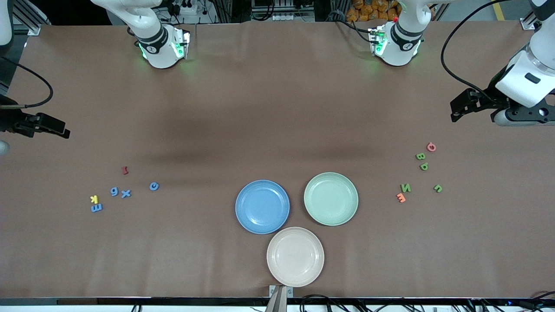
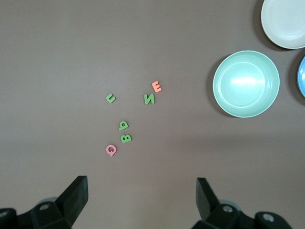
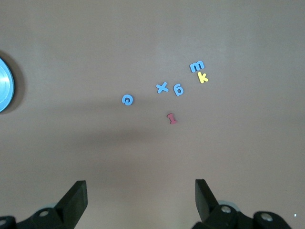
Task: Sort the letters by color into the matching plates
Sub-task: 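Lower the right gripper to the blue c while the left gripper reaches the green u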
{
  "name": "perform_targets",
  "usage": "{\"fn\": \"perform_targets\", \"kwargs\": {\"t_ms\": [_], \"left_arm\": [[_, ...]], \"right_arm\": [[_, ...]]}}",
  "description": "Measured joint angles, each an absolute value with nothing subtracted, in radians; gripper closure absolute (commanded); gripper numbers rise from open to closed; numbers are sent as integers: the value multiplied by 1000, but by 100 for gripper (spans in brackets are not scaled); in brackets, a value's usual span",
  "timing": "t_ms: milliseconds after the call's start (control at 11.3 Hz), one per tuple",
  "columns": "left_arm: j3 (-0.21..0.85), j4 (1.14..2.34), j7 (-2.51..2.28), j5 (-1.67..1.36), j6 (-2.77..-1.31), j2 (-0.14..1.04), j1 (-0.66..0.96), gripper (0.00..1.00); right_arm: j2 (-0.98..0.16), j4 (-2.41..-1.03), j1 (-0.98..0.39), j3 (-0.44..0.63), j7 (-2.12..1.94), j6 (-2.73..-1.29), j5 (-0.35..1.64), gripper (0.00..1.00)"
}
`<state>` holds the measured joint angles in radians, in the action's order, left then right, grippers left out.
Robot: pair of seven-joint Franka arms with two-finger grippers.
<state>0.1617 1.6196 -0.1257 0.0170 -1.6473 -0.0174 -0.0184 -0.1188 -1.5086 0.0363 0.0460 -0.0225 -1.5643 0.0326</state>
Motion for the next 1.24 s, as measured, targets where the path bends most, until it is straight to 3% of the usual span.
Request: {"fn": "perform_targets", "kwargs": {"t_ms": [800,1066,1244], "left_arm": [[136,1640,-116,14,-1650,3,-22,0],[124,1732,-105,14,-1772,28,-23,0],[85,1823,6,14,-1889,44,-24,0]], "right_arm": [[-119,-1509,36,45,-23,-1565,35,0],[-122,-1522,34,44,16,-1605,45,0],[-130,-1587,20,38,89,-1709,53,0]]}}
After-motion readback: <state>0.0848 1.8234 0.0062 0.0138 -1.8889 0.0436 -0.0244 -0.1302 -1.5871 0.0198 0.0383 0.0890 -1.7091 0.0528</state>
